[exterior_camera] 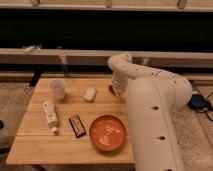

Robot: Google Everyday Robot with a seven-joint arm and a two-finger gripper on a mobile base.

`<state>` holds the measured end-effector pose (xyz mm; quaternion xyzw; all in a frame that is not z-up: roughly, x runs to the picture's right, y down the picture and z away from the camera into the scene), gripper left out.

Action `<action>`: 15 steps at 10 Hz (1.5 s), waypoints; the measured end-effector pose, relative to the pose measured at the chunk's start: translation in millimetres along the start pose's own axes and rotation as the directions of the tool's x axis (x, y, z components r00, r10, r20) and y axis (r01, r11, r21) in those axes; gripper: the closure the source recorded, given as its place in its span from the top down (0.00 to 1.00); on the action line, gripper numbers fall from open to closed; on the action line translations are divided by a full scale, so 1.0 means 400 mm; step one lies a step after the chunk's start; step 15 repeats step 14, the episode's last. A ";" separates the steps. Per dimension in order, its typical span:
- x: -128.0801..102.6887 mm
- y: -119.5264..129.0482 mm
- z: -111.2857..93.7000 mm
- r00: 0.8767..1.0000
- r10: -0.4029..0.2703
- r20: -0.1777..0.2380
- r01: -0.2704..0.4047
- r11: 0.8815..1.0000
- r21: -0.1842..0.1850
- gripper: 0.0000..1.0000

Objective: Drag the pepper across the table

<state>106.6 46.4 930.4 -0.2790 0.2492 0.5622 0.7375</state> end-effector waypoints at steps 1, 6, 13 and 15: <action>0.022 -0.008 0.000 1.000 0.002 -0.010 -0.002 1.000 0.005 0.00; 0.164 -0.074 -0.006 0.997 0.054 -0.052 -0.053 0.999 0.011 0.00; 0.280 -0.101 -0.007 0.987 0.095 -0.131 -0.098 0.995 -0.020 0.14; 0.281 -0.103 -0.007 0.987 0.095 -0.132 -0.099 0.995 -0.020 0.14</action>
